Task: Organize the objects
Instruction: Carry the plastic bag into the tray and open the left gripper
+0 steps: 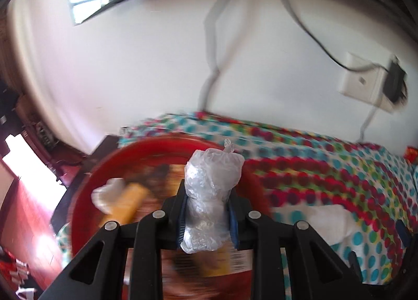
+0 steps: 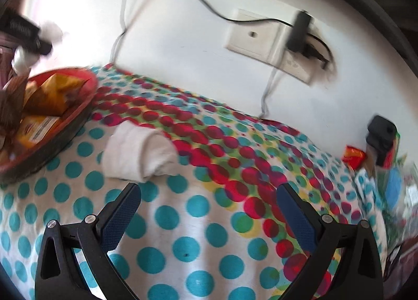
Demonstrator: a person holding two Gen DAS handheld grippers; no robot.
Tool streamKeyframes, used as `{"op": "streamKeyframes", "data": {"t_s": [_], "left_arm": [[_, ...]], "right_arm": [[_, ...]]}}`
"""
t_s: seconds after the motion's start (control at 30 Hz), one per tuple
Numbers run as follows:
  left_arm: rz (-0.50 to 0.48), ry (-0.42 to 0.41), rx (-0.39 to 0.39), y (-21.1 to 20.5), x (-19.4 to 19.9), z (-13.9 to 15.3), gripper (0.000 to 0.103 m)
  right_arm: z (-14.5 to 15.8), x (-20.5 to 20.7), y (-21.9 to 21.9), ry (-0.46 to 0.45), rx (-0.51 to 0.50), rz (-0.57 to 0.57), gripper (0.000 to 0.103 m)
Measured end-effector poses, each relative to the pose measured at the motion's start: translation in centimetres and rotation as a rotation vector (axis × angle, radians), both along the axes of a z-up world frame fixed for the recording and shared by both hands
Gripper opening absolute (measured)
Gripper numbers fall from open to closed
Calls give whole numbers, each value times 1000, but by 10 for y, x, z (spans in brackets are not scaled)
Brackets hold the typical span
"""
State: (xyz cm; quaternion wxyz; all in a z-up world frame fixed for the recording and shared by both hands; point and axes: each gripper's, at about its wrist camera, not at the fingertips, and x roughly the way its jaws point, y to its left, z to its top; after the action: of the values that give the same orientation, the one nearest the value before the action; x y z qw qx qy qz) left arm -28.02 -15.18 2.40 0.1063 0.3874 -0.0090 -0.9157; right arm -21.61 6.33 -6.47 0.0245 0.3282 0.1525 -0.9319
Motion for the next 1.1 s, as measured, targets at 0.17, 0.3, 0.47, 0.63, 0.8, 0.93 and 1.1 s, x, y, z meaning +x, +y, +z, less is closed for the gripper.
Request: {"op": "streamKeyframes", "data": {"t_s": [0.17,0.3,0.47,0.63,0.8,0.93,1.1], "left_arm": [[108,20,2,-67,22,12,26],[183,15,25,-111,38,6,26],[227,-3,51,-137,49,-10,26],[238,-17,78,-152,54,-22,26],[275,-40,118,-178,59,-36,27],[269,-52,141,-186,56,-42,27],[248,-53,169,-178,59,-48,29]], "right_arm": [[-4,-3,-1,-29,-6,8,103],[-6,-3,-2,-45,-12,17,103],[-9,-4,-7,-68,-1,43,103],[-10,-4,-7,-86,-23,83,103],[-3,-4,-7,-105,-93,91,103],[6,-16,-17,-131,-151,69,103],[5,-30,-30,-140,-145,46,103]]}}
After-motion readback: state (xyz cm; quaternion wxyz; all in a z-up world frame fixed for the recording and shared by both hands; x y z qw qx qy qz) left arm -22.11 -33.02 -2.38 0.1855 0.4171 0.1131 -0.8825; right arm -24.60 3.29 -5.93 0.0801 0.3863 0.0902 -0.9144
